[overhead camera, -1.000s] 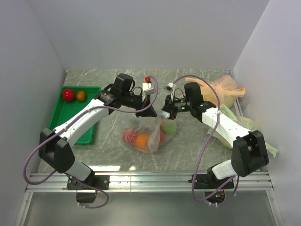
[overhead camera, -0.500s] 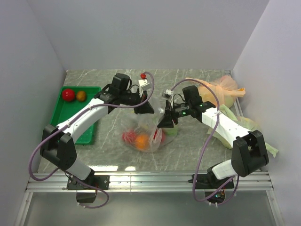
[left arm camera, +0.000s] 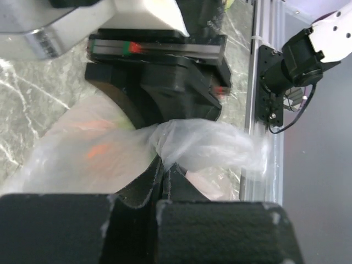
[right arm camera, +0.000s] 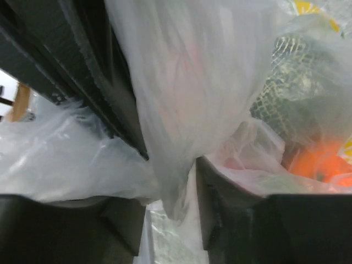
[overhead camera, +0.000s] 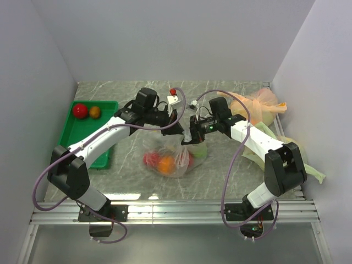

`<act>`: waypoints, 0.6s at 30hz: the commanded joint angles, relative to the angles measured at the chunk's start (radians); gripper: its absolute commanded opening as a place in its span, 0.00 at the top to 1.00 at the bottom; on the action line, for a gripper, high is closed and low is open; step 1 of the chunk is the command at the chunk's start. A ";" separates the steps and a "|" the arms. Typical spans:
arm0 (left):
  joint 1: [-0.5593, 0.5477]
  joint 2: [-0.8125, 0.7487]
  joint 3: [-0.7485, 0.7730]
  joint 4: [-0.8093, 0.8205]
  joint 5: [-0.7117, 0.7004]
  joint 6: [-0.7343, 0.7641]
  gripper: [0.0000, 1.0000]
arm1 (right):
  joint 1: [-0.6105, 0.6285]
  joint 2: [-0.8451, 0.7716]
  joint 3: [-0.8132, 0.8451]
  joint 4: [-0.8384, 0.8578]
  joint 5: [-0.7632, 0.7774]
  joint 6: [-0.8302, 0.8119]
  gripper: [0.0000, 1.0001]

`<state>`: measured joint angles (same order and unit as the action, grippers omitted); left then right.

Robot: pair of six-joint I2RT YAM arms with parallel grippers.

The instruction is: Place the fake fruits into the plastic bag and tie a complex knot

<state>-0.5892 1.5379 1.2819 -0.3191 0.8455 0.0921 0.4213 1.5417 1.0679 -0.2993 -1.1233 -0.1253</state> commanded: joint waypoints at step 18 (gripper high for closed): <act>0.184 0.037 0.359 -0.276 0.015 0.135 0.34 | 0.000 0.024 0.098 -0.060 -0.086 -0.200 1.00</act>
<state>-0.3958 1.5124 1.5936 -0.5037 0.8417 0.1337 0.4164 1.5543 1.1034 -0.3187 -1.1645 -0.2375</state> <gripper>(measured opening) 0.660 0.009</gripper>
